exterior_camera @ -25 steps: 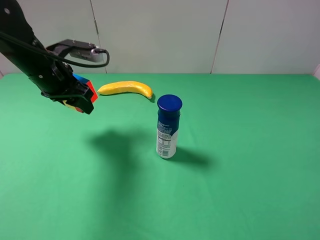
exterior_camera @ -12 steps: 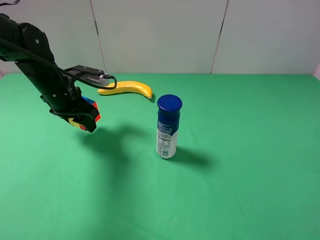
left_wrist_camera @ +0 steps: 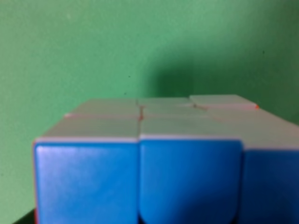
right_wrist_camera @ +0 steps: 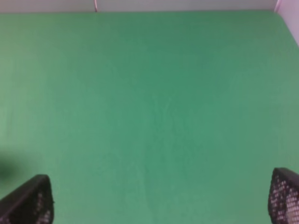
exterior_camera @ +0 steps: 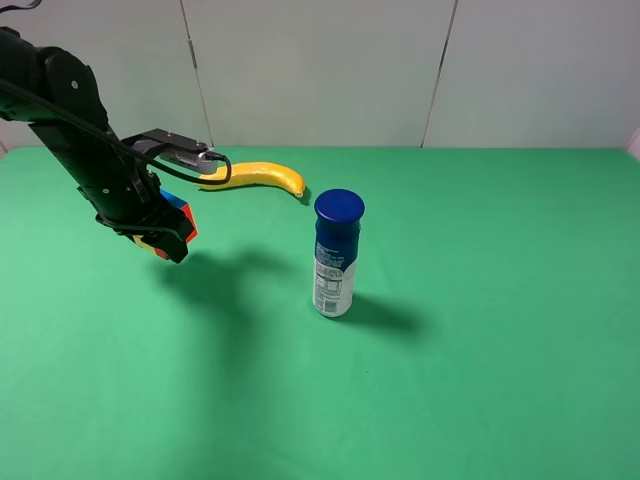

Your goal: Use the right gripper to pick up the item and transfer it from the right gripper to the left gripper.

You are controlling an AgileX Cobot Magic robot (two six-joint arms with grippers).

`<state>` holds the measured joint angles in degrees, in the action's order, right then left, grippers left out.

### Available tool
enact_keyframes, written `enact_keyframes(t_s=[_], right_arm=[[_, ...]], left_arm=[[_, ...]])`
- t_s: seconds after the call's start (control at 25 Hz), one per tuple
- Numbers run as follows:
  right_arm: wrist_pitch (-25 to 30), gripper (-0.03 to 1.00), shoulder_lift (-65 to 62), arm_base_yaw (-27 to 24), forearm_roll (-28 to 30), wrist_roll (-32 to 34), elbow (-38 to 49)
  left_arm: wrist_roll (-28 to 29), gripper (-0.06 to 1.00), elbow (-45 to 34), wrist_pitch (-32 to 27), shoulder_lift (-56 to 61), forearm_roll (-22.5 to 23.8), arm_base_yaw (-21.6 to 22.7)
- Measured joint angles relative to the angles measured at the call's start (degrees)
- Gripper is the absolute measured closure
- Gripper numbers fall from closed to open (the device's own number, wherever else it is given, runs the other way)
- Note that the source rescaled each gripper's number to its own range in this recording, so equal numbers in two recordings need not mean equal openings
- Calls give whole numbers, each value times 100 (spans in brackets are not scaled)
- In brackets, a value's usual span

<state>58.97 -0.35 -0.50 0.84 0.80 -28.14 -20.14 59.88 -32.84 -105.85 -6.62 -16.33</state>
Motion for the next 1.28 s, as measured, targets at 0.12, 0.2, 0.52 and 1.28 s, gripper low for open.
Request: enact_keyframes(t_s=[0.12, 0.2, 0.52, 1.28], right_arm=[[0, -3, 0, 0, 0, 0, 0], [0, -3, 0, 0, 0, 0, 0], [0, -3, 0, 0, 0, 0, 0], [0, -3, 0, 0, 0, 0, 0]], left_arm=[[0, 94, 0, 0, 0, 13, 0], [0, 94, 0, 0, 0, 13, 0], [0, 67, 0, 81, 0, 30, 0], [0, -5, 0, 207, 6, -2, 0]])
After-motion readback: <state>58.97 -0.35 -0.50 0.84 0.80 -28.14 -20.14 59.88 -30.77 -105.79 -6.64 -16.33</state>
